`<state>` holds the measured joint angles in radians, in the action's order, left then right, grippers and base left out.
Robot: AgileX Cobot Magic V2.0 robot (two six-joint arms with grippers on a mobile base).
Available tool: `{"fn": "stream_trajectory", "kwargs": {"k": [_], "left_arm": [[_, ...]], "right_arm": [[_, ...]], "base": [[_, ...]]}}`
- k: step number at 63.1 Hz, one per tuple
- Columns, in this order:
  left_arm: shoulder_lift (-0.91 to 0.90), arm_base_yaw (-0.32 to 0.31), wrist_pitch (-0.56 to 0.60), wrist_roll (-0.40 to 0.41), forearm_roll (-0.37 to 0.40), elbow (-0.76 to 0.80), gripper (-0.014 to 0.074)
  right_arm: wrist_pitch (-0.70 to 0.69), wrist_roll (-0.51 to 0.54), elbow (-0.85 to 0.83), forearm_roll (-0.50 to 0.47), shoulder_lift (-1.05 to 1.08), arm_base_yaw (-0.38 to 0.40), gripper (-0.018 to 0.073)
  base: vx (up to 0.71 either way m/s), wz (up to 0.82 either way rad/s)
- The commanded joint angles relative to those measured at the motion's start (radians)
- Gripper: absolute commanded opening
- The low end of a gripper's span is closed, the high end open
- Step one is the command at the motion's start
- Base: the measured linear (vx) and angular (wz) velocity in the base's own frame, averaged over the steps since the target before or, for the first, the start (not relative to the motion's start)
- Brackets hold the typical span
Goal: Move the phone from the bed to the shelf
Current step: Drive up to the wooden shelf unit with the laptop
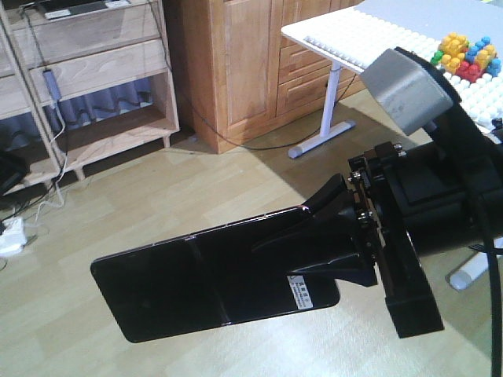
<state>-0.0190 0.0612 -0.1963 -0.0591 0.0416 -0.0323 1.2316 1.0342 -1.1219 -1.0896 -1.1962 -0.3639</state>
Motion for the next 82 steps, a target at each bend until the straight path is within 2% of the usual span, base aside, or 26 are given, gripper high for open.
{"fn": "stream_trajectory", "kwargs": {"k": [1,48,82], "left_arm": [[-0.008,0.0,0.07,0.0,0.009,-0.007,0.0001],[-0.008,0.0,0.07,0.0,0.009,-0.007,0.0001],[-0.008,0.0,0.07,0.0,0.009,-0.007,0.0001]], "right_arm": [[0.055,0.002,-0.027,-0.094,0.025,0.001,-0.0002],[0.055,0.002,-0.027,-0.094,0.025,0.001,-0.0002],[0.055,0.002,-0.027,-0.094,0.025,0.001,-0.0002]], "base": [[0.42,-0.07],[0.42,-0.04],[0.42,0.18]]}}
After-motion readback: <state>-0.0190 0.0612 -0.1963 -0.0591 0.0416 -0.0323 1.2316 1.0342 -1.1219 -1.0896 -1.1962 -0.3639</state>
